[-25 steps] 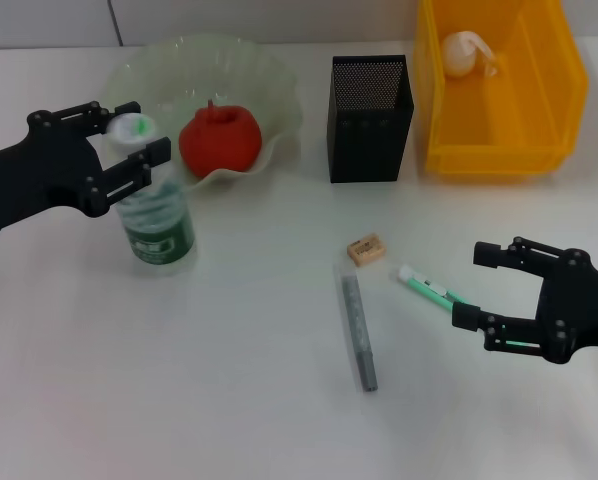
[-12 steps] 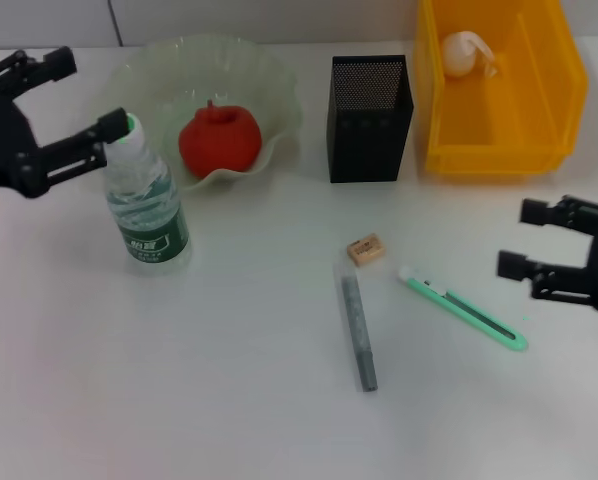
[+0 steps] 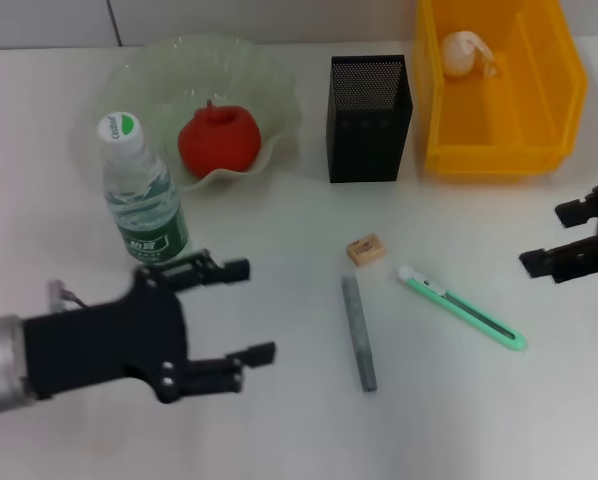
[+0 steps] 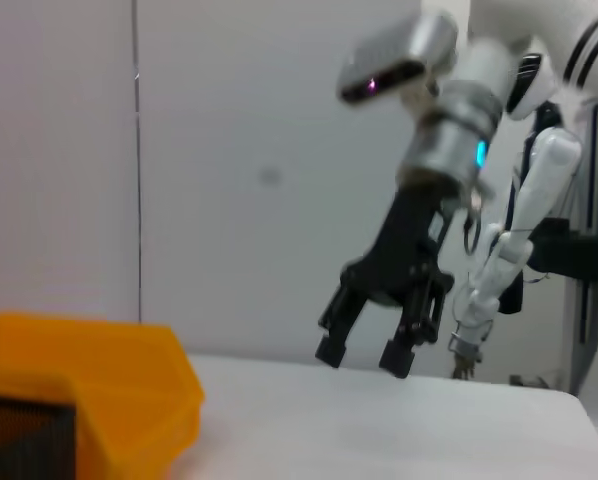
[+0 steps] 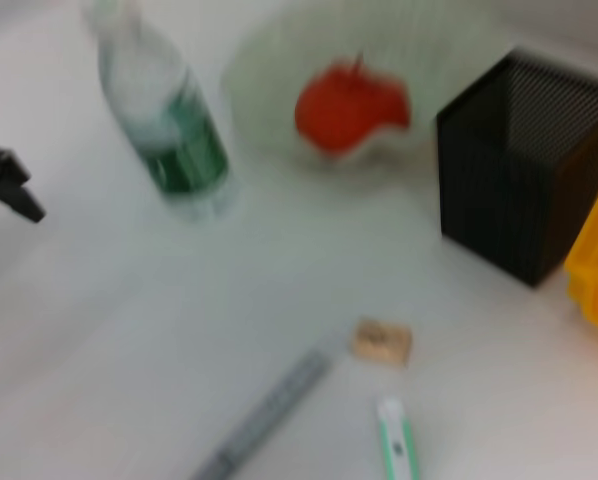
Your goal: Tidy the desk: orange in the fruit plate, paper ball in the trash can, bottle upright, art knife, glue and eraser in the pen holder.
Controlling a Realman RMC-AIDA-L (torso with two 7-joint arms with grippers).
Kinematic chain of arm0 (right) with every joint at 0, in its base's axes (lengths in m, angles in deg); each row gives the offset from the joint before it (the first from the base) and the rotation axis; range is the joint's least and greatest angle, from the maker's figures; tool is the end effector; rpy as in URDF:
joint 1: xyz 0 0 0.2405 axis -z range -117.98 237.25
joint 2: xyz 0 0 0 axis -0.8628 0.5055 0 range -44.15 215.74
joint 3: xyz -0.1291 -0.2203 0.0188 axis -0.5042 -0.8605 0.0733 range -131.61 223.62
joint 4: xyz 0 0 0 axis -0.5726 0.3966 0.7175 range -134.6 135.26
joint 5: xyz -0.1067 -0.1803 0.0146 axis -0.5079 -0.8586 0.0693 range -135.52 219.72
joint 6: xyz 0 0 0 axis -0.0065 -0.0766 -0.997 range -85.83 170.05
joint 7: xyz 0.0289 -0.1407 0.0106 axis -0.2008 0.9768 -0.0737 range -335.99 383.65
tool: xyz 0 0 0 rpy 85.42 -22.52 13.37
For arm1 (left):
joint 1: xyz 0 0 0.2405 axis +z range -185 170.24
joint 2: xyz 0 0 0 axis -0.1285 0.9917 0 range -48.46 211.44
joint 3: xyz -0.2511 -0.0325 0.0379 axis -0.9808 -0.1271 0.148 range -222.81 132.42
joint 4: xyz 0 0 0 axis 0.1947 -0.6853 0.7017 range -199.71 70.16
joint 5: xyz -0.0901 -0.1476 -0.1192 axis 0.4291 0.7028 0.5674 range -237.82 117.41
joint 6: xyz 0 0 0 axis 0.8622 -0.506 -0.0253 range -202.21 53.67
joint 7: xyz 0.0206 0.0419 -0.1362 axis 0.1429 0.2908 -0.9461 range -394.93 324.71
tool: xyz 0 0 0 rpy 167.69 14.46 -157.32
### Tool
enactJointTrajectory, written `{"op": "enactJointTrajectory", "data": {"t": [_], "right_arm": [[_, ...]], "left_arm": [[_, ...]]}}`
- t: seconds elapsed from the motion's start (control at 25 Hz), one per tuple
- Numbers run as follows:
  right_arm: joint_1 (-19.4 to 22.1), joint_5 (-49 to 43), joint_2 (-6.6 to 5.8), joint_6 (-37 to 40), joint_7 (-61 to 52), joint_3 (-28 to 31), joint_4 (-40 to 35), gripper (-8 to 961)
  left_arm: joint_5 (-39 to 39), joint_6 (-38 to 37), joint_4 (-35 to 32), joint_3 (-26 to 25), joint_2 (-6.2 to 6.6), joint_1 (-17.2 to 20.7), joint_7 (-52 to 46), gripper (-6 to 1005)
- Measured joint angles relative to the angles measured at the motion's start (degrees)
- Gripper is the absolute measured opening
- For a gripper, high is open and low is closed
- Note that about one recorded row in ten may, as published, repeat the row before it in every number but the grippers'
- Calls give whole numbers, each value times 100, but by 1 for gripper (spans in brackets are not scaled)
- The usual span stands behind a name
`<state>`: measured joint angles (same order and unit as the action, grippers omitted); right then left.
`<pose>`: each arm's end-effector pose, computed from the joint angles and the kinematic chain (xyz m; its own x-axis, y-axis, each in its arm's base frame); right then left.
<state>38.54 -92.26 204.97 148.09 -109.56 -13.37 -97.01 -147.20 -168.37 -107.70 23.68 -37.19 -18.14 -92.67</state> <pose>0.1979 0.2977 0.0857 0.7987 -0.6016 -0.0144 -0.5706 -0.7495 -0.3357 -0.2690 0.2382 -0.0227 0.7904 0.0582 0.6099 0.1947 -0.9677 -0.1599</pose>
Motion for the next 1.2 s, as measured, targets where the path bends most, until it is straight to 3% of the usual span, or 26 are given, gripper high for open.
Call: {"op": "enactJointTrajectory", "data": {"t": [0.16, 0.36, 0.68, 1.2], "right_arm": [[-717, -1021, 10, -13, -678, -1083, 175, 817], [-1324, -1672, 10, -774, -834, -2320, 1144, 816], [-1792, -1693, 38, -1391, -1450, -2891, 2202, 815], [-1965, -1694, 45, -1960, -2006, -3259, 2835, 797]], "left_arm": [[-107, 221, 1035, 48, 5, -554, 194, 812], [-188, 322, 1213, 74, -10, -734, 199, 812], [-161, 329, 1225, 80, -3, -739, 201, 812], [-163, 416, 1241, 82, -12, -779, 202, 812]]}}
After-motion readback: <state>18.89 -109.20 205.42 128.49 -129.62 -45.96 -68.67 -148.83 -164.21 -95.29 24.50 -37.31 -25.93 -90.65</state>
